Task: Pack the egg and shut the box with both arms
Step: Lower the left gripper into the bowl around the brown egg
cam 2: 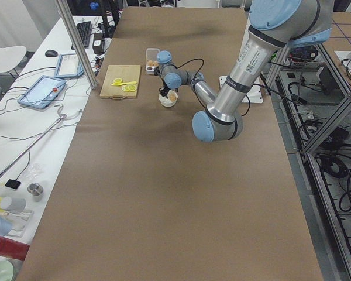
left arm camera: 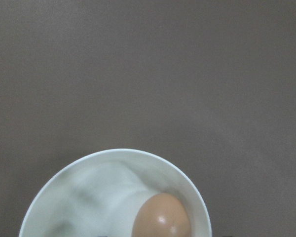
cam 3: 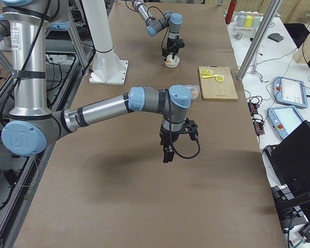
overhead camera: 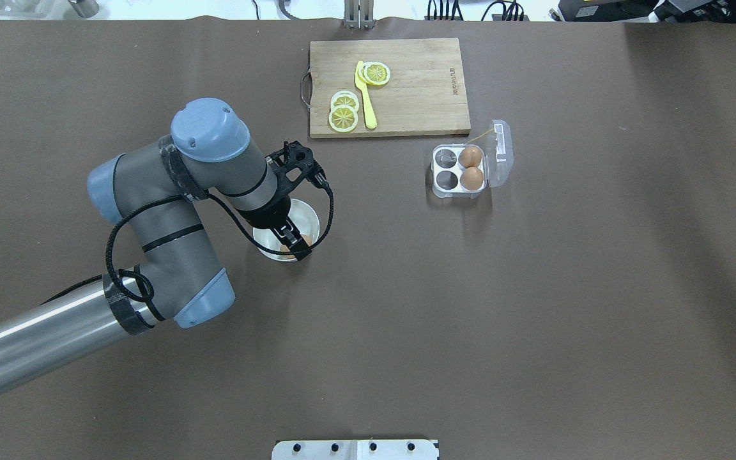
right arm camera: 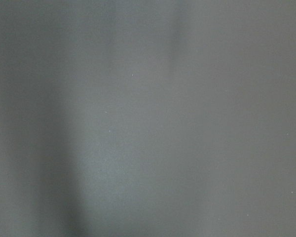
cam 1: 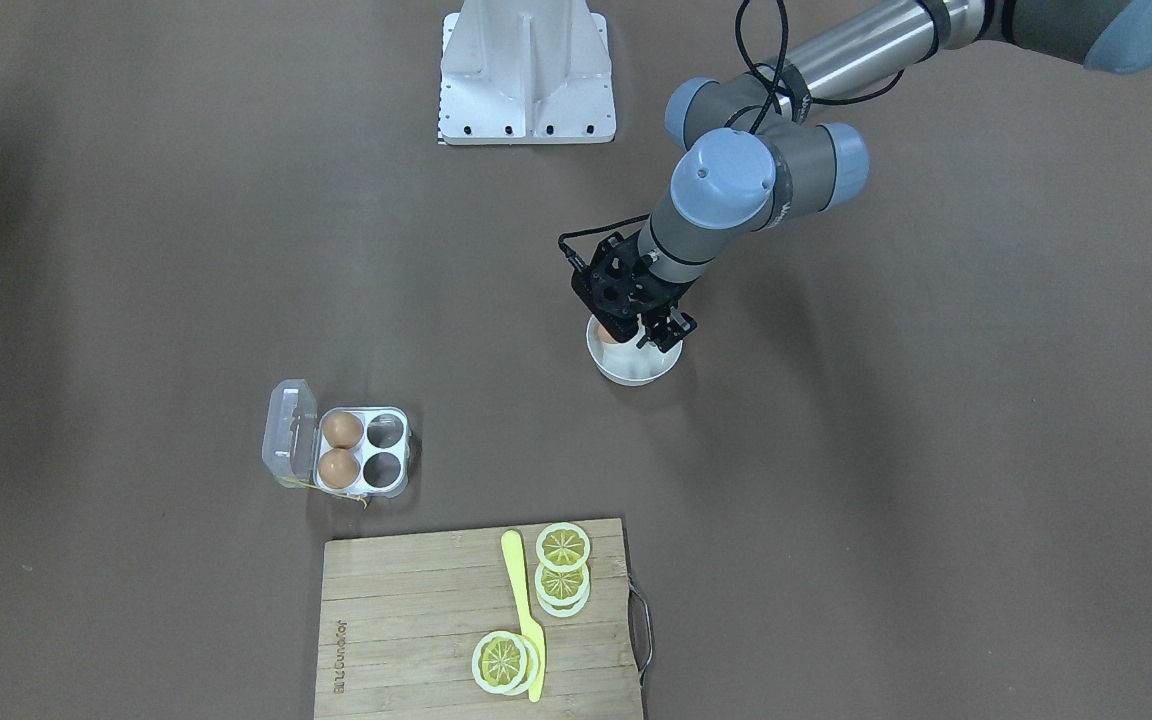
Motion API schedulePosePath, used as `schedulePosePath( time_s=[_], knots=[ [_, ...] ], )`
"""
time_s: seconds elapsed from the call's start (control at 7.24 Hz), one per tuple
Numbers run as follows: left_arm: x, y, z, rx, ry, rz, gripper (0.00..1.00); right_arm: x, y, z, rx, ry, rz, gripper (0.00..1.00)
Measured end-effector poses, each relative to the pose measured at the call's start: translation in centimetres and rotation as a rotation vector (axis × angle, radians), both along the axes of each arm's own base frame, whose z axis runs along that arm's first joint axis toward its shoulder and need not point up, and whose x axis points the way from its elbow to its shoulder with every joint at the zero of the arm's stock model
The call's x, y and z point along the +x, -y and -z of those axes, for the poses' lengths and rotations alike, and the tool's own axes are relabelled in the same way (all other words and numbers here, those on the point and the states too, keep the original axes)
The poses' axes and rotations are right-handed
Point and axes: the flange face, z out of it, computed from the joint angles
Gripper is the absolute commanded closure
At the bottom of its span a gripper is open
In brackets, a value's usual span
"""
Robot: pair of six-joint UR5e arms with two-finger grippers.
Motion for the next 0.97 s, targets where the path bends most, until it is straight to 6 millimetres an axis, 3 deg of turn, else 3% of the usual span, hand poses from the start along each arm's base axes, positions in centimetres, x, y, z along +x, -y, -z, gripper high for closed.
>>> schedulePosePath(
  time_s=[0.41, 0.97],
  knots=[
    [-1.2, 1.3, 0.0, 0.007, -0.001, 0.020, 0.19, 0.0, 0.0, 0.0, 0.000, 0.001, 0.000, 0.00],
    [-0.7, 2.2, -0.8, 0.000, 0.011, 0.025, 0.20, 0.0, 0.0, 0.0, 0.000, 0.001, 0.000, 0.00]
  ],
)
